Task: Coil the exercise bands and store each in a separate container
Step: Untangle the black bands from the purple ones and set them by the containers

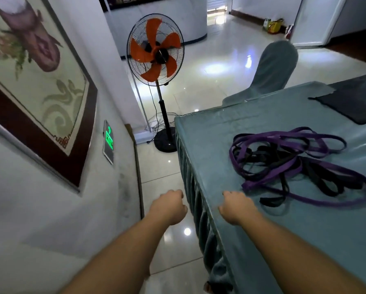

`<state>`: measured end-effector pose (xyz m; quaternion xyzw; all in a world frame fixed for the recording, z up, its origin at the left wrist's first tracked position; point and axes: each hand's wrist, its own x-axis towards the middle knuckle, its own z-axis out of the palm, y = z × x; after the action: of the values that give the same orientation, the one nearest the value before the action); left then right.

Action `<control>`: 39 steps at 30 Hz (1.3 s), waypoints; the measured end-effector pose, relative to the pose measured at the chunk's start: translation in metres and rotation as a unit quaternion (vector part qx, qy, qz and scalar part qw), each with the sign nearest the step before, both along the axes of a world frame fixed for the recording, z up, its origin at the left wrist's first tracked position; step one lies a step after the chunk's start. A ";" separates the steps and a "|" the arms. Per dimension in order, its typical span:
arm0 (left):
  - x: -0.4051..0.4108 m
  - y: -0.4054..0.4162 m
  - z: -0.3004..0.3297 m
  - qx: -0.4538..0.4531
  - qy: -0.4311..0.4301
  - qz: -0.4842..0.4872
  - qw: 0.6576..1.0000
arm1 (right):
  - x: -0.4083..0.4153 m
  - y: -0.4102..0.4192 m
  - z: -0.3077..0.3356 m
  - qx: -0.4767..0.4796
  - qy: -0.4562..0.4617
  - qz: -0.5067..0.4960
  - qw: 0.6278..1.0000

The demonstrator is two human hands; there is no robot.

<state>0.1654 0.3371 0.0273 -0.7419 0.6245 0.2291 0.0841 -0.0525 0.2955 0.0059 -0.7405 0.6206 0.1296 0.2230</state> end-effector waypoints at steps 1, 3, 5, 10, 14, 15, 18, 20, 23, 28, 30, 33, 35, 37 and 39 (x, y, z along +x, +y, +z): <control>-0.005 -0.013 0.000 0.003 0.000 -0.013 1.000 | -0.005 -0.006 -0.005 0.007 0.000 -0.007 1.000; -0.017 -0.038 0.000 0.010 -0.001 -0.040 0.999 | -0.017 -0.015 -0.012 0.023 -0.001 -0.026 0.999; -0.030 -0.062 -0.002 0.019 -0.002 -0.070 0.997 | -0.030 -0.023 -0.019 0.037 0.001 -0.055 0.998; -0.059 -0.121 -0.019 0.035 0.002 -0.153 0.988 | -0.066 -0.040 -0.035 0.062 0.000 -0.153 0.986; -0.083 -0.172 -0.038 0.053 0.016 -0.228 0.972 | -0.090 -0.055 -0.044 0.070 -0.010 -0.248 0.966; -0.089 -0.185 -0.043 0.054 0.017 -0.252 0.966 | -0.094 -0.058 -0.045 0.072 -0.012 -0.278 0.958; -0.104 -0.219 -0.055 0.076 0.028 -0.313 0.946 | -0.102 -0.066 -0.049 0.077 -0.036 -0.385 0.919; -0.112 -0.235 -0.064 0.095 0.040 -0.348 0.932 | -0.103 -0.071 -0.051 0.073 -0.061 -0.460 0.883; -0.120 -0.252 -0.076 0.115 0.050 -0.399 0.909 | -0.102 -0.079 -0.060 0.063 -0.110 -0.565 0.816; -0.124 -0.265 -0.090 0.152 0.045 -0.449 0.879 | -0.090 -0.084 -0.083 0.036 -0.217 -0.712 0.667; -0.123 -0.267 -0.093 0.158 0.052 -0.462 0.871 | -0.086 -0.084 -0.092 0.036 -0.231 -0.726 0.647; -0.127 -0.269 -0.091 0.169 0.070 -0.474 0.862 | -0.081 -0.082 -0.090 0.032 -0.256 -0.719 0.646; -0.137 -0.269 -0.084 0.172 0.096 -0.469 0.861 | -0.081 -0.078 -0.081 0.004 -0.274 -0.719 0.639; -0.155 -0.266 -0.074 0.177 0.128 -0.454 0.864 | -0.081 -0.070 -0.067 -0.030 -0.287 -0.720 0.631; -0.175 -0.260 -0.065 0.178 0.156 -0.434 0.869 | -0.083 -0.058 -0.051 -0.069 -0.312 -0.715 0.622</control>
<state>-0.0098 0.0767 -0.0376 -0.3230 0.8372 0.3897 0.2069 -0.1357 0.2370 -0.0448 -0.0722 0.8550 -0.3527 0.3734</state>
